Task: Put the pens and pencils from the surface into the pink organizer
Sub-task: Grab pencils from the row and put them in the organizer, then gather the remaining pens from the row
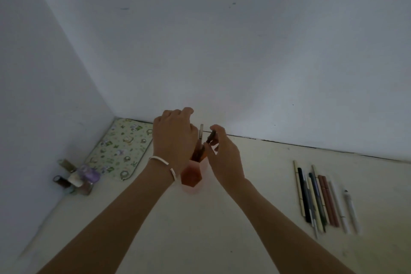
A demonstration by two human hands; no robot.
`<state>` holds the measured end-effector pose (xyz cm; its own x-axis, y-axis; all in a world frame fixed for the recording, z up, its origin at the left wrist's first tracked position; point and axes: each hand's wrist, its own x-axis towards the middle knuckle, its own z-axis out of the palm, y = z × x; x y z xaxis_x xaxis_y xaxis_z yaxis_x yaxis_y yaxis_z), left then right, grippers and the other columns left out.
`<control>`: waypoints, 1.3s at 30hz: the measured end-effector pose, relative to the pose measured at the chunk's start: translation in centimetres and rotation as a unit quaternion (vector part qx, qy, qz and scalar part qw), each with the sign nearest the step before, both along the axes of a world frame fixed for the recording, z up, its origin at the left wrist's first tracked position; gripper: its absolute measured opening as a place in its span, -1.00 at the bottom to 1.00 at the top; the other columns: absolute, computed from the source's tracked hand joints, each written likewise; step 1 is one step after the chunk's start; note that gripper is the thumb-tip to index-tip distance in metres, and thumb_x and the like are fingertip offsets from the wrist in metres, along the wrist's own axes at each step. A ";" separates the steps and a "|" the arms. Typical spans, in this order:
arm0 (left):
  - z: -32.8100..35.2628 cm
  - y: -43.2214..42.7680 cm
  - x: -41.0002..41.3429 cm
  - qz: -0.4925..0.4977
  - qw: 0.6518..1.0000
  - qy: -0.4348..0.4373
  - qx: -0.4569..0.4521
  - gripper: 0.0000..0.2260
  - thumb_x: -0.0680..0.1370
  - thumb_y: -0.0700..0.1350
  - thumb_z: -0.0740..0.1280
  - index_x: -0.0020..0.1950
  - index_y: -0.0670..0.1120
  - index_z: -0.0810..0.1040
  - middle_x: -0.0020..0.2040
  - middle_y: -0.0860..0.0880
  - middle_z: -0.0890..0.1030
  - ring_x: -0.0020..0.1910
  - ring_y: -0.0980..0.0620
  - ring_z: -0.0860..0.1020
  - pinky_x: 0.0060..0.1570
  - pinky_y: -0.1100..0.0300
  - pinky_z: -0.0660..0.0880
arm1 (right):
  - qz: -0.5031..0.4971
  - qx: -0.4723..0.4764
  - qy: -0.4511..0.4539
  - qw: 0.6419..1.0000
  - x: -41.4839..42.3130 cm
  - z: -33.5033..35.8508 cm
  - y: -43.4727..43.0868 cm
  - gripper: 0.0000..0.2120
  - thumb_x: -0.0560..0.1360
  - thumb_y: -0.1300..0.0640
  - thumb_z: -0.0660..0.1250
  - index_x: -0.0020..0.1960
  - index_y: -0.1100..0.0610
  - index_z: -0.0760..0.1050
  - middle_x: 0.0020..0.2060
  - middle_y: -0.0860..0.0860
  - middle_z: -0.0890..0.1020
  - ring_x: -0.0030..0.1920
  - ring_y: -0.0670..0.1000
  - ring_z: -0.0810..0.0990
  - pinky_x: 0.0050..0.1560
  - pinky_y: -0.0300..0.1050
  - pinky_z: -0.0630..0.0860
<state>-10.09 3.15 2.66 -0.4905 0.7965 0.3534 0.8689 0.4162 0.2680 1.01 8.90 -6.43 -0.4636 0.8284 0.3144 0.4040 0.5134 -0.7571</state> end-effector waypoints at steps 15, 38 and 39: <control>-8.1 8.7 20.4 -0.123 0.950 -0.247 -0.144 -0.85 0.54 -0.10 0.21 -0.03 -0.12 0.54 -0.06 -0.07 0.63 -0.09 -0.04 0.60 -0.07 0.15 0.54 | -0.259 0.004 0.064 0.964 19.1 3.7 6.6 -0.62 0.47 0.39 0.19 0.20 0.08 0.47 -0.07 -0.08 0.59 -0.28 -0.10 0.50 -0.23 -0.14 0.48; -11.9 9.7 26.5 -0.014 0.905 -0.328 -0.272 -0.83 0.54 -0.21 0.28 0.12 -0.17 0.49 0.03 -0.09 0.60 -0.01 -0.07 0.61 -0.20 0.16 0.42 | -0.329 -0.079 0.020 0.941 26.2 -0.5 4.6 -0.70 0.47 0.34 0.23 0.06 0.00 0.51 -0.14 -0.10 0.59 -0.32 -0.19 0.51 -0.33 -0.29 0.44; -11.9 9.6 26.5 -0.010 0.900 -0.342 -0.270 -0.88 0.53 -0.22 0.30 0.06 -0.16 0.52 0.00 -0.09 0.61 -0.03 -0.07 0.61 -0.21 0.16 0.43 | -0.330 -0.078 0.018 0.940 26.2 -0.5 4.5 -0.71 0.47 0.34 0.24 0.06 0.00 0.51 -0.15 -0.10 0.59 -0.32 -0.18 0.52 -0.33 -0.28 0.45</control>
<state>16.37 12.80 -9.22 -0.4298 0.7726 -0.4673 0.5861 0.6324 0.5066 27.21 13.41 -6.95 0.1770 0.9694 0.1701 0.5687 0.0403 -0.8215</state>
